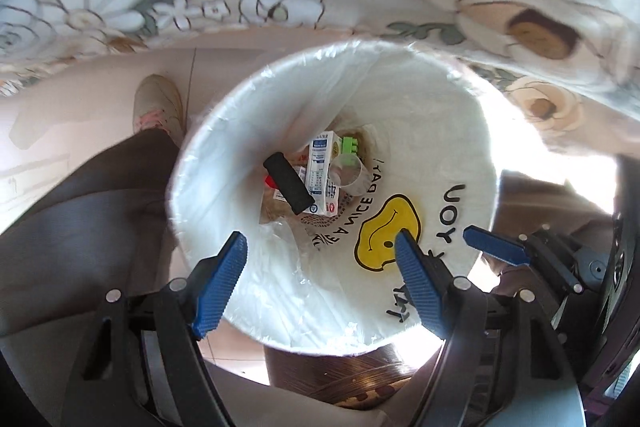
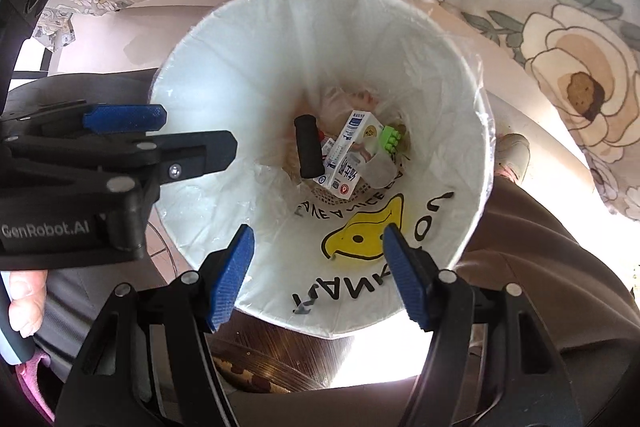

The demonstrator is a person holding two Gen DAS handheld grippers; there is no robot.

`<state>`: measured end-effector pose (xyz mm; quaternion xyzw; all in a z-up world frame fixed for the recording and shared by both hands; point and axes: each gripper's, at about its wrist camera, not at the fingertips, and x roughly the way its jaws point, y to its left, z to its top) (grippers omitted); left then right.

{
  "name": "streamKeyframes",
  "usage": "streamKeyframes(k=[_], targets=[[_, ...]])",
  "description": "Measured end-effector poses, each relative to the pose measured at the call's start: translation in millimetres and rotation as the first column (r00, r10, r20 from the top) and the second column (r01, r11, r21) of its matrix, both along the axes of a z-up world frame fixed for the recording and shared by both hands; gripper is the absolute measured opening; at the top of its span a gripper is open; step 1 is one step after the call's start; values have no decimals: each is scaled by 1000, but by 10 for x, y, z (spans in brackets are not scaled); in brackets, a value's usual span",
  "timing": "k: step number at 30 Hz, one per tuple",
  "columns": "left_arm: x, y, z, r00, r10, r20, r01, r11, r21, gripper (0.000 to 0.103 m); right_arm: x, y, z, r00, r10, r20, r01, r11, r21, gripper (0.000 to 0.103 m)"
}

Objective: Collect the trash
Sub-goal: 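Move both open tools back over the bed toward the green cube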

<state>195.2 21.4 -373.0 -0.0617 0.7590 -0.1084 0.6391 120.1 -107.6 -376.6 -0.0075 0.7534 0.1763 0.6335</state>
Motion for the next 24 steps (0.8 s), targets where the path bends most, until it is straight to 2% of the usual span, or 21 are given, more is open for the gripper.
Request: streamKeyframes(k=[5, 12, 16, 20, 24], targets=[[-91, 31, 514, 992, -25, 123, 25, 1000, 3, 78, -86, -44, 457, 997, 8, 81, -10, 1000, 14, 67], [-260, 83, 1251, 956, -59, 287, 59, 998, 9, 80, -245, -208, 1170, 977, -7, 213, 0, 999, 32, 67], [-337, 96, 1655, 923, -78, 377, 77, 997, 16, 81, -349, -313, 1651, 959, -12, 284, -3, 999, 53, 67], [-434, 72, 1996, 869, -113, 481, 95, 994, 62, 85, -435, -377, 2007, 937, -8, 349, -11, 999, 53, 67], [-468, 87, 2280, 832, -129, 540, 97, 991, 87, 85, -502, -464, 2303, 913, -30, 406, 4, 998, 65, 67]])
